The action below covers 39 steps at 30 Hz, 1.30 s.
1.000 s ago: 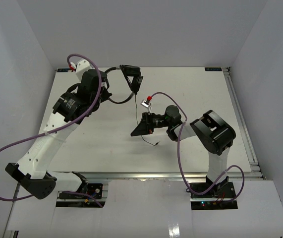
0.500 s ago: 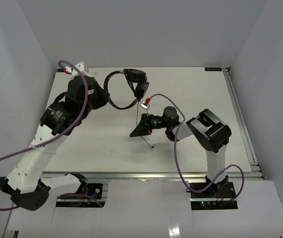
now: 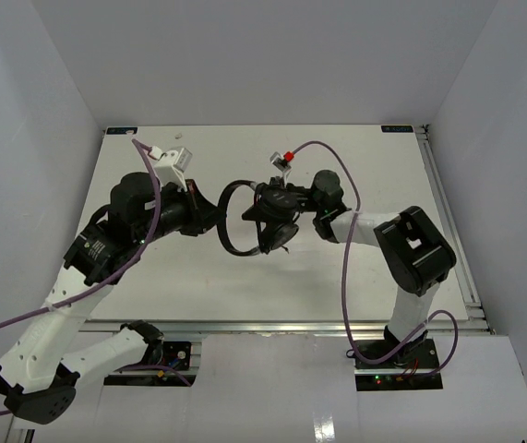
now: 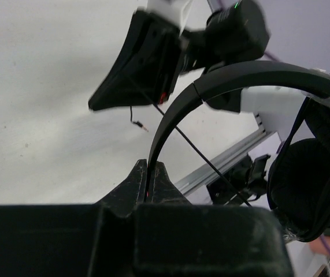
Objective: Wrap the headphones
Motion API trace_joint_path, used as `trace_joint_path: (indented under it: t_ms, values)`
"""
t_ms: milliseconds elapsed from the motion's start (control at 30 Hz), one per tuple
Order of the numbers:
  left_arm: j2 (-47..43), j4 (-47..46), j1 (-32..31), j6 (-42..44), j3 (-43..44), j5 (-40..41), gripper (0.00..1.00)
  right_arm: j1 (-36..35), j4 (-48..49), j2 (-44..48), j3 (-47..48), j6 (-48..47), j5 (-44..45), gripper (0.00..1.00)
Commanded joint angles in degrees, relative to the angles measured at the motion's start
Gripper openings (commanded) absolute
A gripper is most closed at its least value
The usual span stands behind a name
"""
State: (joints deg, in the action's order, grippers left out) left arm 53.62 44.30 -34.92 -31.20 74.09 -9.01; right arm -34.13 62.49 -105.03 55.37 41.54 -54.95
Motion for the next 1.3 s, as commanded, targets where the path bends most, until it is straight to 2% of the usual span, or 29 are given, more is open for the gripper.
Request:
trace_joint_path:
  t_ms: [0,200,433,667,900,1033,1267]
  values:
    - [-3.8,-3.6,-0.2,6.0,-3.7,-11.5,0.00,2.2,-23.3,5.6,6.5,-17.8,7.6,0.08]
    - [-4.1,-5.0,-0.2,11.4,-9.6,-15.4,0.00,6.5,-39.4,7.0,14.4,-22.4,8.1,0.08]
    - [0.3,-0.5,-0.2,17.5,-11.0,-8.8,0.00,8.0,-58.5,10.9,22.8,-32.7,17.4,0.08]
    - [5.4,1.9,-0.2,21.6,-12.5,-1.0,0.00,8.4,-68.7,13.2,27.9,-36.6,24.0,0.08]
    - [11.7,1.8,-0.2,21.9,-12.0,6.0,0.00,8.4,-72.7,14.4,29.3,-38.1,23.8,0.08]
    - [14.9,1.7,-0.2,21.7,-11.2,11.4,0.00,8.4,-73.0,16.3,27.8,-38.4,20.9,0.08]
    - [22.0,1.4,-0.2,17.3,-7.3,20.7,0.00,6.2,-72.3,18.8,24.5,-38.0,18.9,0.08]
